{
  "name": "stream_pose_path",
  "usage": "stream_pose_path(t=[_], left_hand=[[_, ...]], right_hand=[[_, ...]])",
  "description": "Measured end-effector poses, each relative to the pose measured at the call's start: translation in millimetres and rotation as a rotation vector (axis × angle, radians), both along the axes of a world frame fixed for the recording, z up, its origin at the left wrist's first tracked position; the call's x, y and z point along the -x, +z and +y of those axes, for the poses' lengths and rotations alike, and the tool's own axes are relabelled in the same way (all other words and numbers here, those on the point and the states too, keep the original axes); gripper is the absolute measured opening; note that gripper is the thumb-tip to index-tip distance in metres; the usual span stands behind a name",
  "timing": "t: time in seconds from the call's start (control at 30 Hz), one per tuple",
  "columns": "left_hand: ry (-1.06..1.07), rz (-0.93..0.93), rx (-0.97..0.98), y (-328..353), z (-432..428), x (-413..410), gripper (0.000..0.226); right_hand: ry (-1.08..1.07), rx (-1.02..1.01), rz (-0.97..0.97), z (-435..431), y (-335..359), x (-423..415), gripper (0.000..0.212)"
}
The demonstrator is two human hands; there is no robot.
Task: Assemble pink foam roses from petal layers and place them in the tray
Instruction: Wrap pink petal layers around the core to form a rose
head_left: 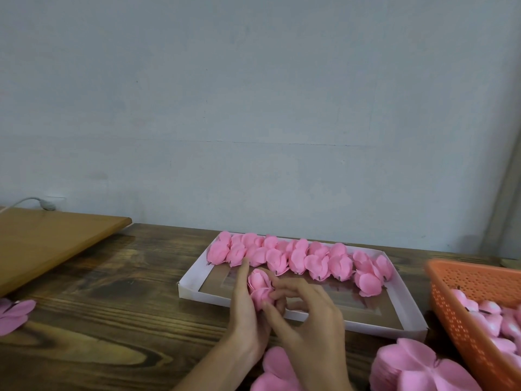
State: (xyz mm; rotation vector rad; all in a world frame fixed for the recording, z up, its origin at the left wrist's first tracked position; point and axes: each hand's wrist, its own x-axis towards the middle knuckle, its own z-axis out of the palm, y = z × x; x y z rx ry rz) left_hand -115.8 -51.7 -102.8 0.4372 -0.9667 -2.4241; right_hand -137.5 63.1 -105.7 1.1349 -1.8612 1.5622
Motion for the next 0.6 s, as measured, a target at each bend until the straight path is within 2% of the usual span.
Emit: stream_pose_path(t=[0.23,0.43,0.6], left_hand=[[-0.034,0.050,0.078,-1.0,-1.4,2.1,0.055],[-0.035,0.072,0.180,-2.7,0.4,1.9,0.056],[-0.037,0.096,0.081,0.7,3.2,0.3,0.049]], right_hand=[[-0.041,0.012,-0.025,0.1,-0.2,0.8,0.024],[-0.058,-0.016,-0.058,0.3,-0.7,-1.7,0.028],[-0.075,-0.035,-0.099,0.4,-0.5,-0.9,0.033]])
